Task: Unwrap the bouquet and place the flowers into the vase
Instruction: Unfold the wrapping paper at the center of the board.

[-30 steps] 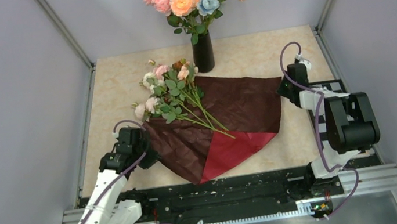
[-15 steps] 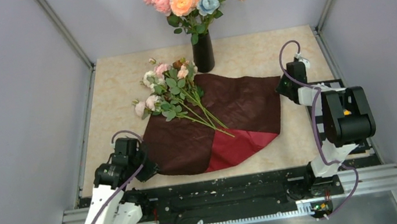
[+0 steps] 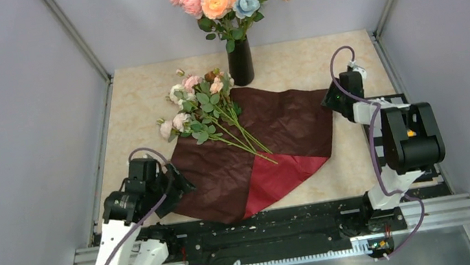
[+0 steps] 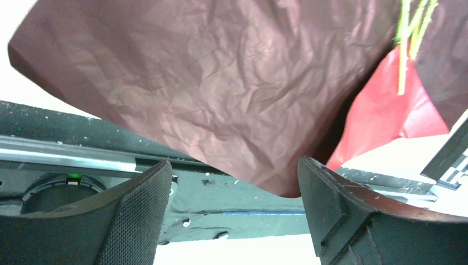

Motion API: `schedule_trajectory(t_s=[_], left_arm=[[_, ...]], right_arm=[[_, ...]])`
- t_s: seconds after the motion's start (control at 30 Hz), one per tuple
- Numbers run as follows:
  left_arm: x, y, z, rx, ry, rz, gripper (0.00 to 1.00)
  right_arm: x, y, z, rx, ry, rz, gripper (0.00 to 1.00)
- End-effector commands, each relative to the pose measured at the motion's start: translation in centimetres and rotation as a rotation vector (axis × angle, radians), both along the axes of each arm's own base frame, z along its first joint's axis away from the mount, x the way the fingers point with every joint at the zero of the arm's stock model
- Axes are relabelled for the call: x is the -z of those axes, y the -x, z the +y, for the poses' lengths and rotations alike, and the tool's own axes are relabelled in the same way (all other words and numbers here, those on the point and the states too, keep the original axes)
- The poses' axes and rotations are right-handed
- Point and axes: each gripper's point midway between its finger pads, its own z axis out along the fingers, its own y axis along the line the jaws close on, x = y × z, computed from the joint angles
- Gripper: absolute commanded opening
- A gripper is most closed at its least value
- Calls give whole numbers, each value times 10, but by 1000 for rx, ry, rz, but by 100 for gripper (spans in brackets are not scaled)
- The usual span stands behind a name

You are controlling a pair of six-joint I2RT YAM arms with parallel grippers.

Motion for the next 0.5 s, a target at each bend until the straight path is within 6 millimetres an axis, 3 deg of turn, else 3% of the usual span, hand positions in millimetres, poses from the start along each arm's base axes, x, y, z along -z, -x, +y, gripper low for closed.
schedule_trajectory(t_s=[0.0, 0.07, 0.13, 0.23, 0.33, 0.47], left_arm=[[-37, -15, 5, 36, -43, -101, 91], [-50, -23, 8, 60, -80, -137, 98], [-61, -30, 12, 86, -117, -168, 99], [-75, -44, 11, 126, -141, -219, 99], [-86, -63, -3, 169, -90, -295, 99], [-75, -94, -24, 161, 6, -354, 99]], right_arm=[[-51, -17, -10, -3, 56, -121, 56], [-61, -13, -17, 11, 93, -130, 63], [-71, -8, -23, 28, 122, -140, 68], [-93, -1, -27, 33, 150, -178, 70], [-107, 6, -22, 4, 136, -205, 69], [-122, 19, -1, -93, 72, -225, 69]])
